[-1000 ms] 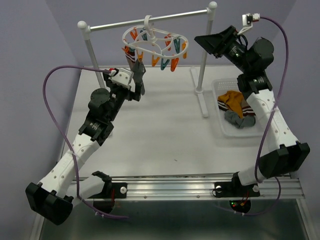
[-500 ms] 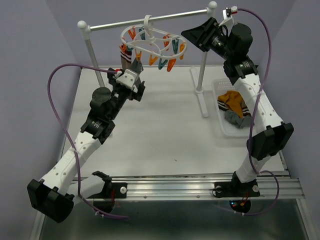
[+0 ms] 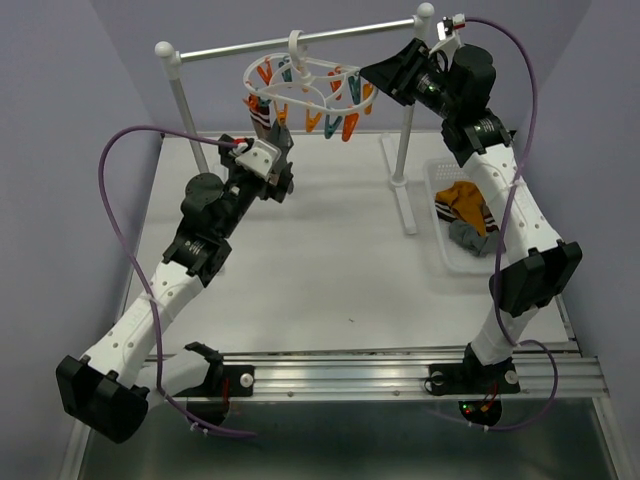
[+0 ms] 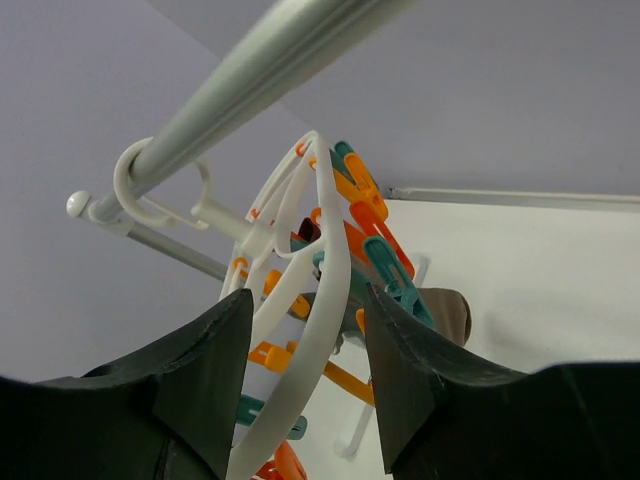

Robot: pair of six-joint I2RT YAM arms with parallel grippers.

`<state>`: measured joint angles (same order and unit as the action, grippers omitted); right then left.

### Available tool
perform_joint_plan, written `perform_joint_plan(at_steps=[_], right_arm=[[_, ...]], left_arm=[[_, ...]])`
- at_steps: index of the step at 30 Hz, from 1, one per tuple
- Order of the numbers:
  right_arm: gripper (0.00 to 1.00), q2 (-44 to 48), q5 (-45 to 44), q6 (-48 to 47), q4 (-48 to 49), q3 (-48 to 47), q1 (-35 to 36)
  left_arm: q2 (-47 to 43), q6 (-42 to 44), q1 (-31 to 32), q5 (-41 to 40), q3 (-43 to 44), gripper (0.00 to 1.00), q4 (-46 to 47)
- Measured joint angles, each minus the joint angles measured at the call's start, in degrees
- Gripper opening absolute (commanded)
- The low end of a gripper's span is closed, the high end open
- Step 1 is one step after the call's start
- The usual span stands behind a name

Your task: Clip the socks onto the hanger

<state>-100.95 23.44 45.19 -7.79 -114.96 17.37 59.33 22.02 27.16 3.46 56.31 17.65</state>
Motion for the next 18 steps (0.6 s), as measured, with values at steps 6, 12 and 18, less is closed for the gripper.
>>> perform_joint_plan(at_steps=[6,12,18], right_arm=[[0.43,-0.46,1.14,0.04,-1.64,0.04,1.51],[0.33,-0.31,1.49,1.27,-1.68,0.50,1.81],[0.34,-0.11,2.67,3.32,-0.68,1.57,1.86]], left_arm=[[1.90,0.11,0.00,2.03,0.48,0.99,0.37],[2.86,0.07,0.00,3.89,0.48,0.99,1.84],[3.19,-0.17,0.00,5.53,0.48,0.99,4.31]])
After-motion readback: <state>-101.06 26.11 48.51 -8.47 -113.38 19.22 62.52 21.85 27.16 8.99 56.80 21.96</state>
